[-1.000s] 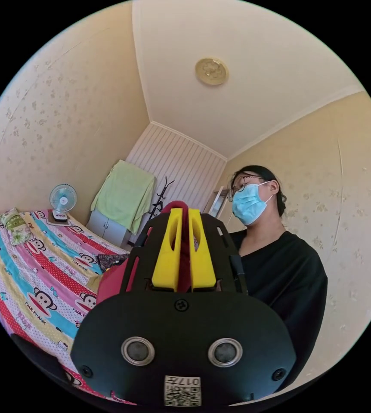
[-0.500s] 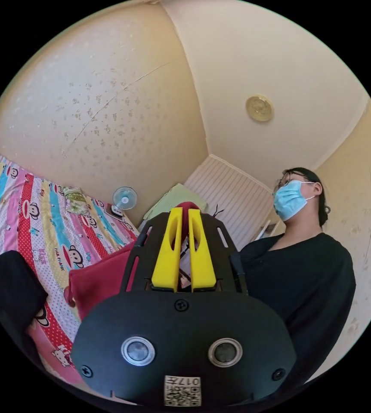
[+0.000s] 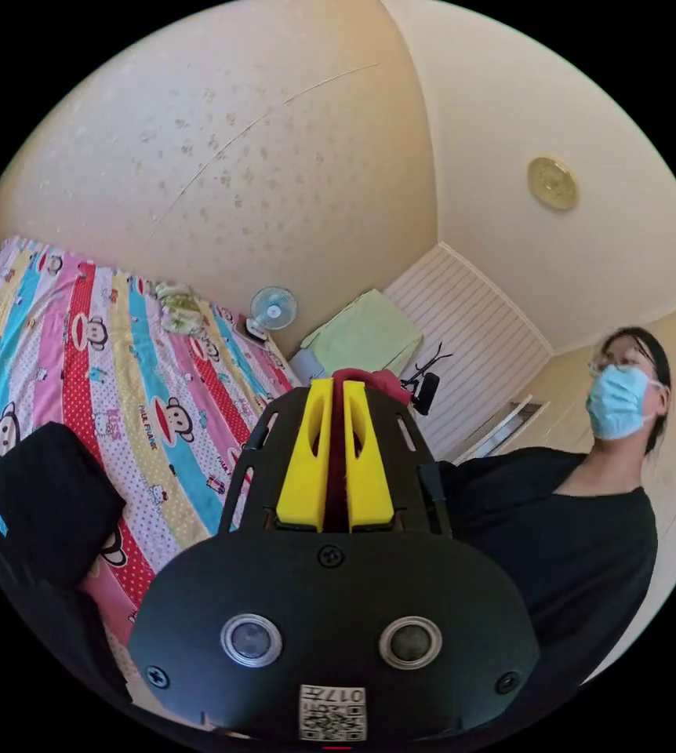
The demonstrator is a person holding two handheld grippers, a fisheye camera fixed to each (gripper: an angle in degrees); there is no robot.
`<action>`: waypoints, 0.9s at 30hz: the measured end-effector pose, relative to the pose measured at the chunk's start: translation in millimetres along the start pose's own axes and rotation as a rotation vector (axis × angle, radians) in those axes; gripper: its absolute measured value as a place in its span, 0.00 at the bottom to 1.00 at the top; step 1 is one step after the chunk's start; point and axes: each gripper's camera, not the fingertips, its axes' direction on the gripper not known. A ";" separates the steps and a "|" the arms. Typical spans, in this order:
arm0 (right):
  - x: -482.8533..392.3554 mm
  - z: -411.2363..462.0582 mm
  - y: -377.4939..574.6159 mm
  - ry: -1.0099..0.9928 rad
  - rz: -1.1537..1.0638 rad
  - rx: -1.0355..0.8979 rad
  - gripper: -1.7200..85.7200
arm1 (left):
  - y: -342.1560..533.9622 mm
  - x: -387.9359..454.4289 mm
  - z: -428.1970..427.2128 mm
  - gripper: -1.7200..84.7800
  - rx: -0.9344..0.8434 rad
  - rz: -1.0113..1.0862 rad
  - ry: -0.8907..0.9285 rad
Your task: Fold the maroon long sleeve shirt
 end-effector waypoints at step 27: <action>168.9 131.9 211.5 0.004 1.144 -0.712 0.06 | 175.2 -404.8 96.8 0.15 -0.352 -1.041 -0.610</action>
